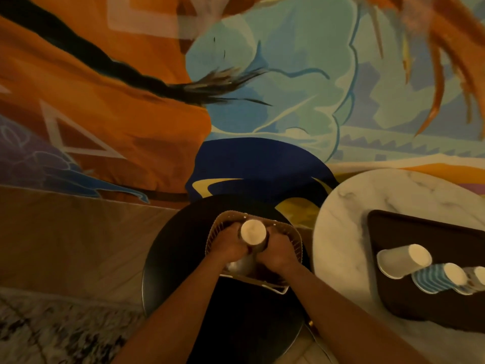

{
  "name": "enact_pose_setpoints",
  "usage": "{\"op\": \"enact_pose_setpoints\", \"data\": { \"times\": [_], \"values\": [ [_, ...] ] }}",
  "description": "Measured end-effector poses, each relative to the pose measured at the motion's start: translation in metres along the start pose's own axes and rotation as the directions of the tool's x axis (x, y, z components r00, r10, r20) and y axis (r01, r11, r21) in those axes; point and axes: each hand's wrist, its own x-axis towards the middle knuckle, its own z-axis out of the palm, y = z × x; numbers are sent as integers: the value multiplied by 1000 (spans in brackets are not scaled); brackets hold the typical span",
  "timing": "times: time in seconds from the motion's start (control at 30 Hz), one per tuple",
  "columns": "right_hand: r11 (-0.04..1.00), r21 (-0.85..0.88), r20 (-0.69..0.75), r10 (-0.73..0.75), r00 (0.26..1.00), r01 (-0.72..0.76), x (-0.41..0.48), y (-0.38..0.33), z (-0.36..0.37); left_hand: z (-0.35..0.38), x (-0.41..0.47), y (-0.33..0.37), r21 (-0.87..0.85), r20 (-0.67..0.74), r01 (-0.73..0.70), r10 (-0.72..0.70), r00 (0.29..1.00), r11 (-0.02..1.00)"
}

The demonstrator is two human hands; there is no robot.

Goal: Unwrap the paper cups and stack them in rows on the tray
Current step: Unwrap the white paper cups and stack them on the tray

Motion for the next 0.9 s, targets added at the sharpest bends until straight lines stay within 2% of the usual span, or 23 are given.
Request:
{"op": "enact_pose_setpoints", "data": {
  "times": [0.23,0.37,0.47,0.57,0.7,0.8,0.9],
  "values": [
    [999,-5,-70,-44,997,44,-4,0,-7,-4,-9,-1,-98,-11,4,-5,1000,995],
    [995,70,-93,-65,993,72,-12,4,-18,-6,-12,-8,-119,-28,-27,24,999,992],
    [977,196,-59,-72,996,82,-17,9,-31,-13,-21,-6,-184,-41,-90,84,996,979],
    [946,307,-27,-99,995,102,-24,14,-47,-19,-34,0,-358,-6,-103,107,994,928],
    [878,462,-24,-125,992,121,-31,15,-69,-18,-53,14,-620,33,-96,148,988,778],
    [852,498,-42,-160,986,160,-41,11,-87,-17,-64,33,-677,-2,-138,186,983,723],
    [835,510,-86,-188,978,205,-49,12,-106,-19,-76,52,-676,-29,-178,215,976,716]
  ]
}}
